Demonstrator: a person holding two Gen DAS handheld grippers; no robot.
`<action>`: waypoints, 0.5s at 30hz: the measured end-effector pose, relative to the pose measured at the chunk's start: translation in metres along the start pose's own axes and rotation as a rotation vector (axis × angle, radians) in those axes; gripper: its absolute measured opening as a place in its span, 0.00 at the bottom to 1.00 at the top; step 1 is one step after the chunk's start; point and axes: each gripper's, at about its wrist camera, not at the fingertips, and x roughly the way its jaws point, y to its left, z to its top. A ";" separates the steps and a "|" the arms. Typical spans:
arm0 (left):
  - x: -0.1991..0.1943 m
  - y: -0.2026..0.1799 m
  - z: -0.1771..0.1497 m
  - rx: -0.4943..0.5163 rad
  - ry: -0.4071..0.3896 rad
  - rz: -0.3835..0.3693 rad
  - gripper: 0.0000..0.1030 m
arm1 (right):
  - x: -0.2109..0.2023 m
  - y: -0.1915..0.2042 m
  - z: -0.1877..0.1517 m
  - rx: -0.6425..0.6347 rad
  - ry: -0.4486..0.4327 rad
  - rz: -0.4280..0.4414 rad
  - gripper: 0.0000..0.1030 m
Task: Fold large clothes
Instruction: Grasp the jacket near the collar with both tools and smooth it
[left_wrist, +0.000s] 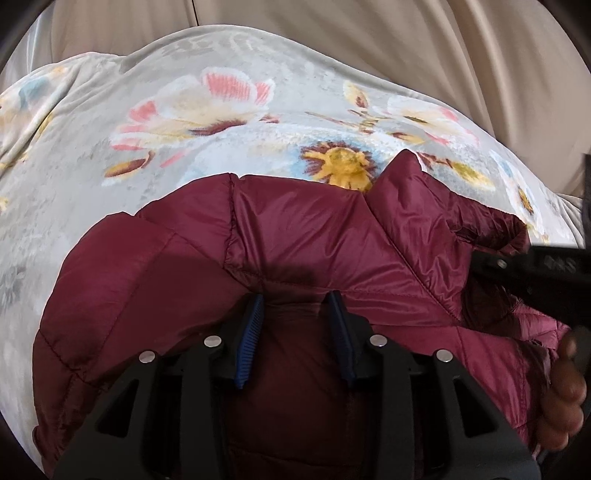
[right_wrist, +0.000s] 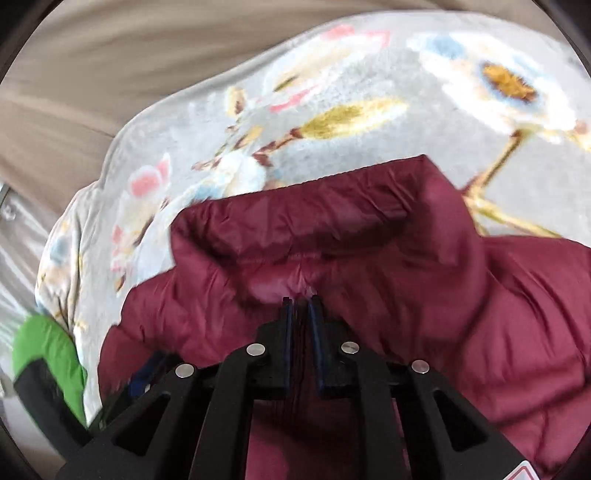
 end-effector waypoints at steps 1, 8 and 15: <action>0.000 0.000 0.000 0.001 -0.002 0.001 0.34 | 0.004 0.001 0.002 0.001 0.010 -0.017 0.07; 0.000 -0.003 -0.001 0.007 -0.008 0.012 0.35 | 0.011 0.020 0.004 -0.060 0.000 -0.126 0.07; 0.000 -0.003 -0.002 0.008 -0.013 0.014 0.35 | -0.016 0.022 -0.009 -0.092 -0.071 -0.106 0.10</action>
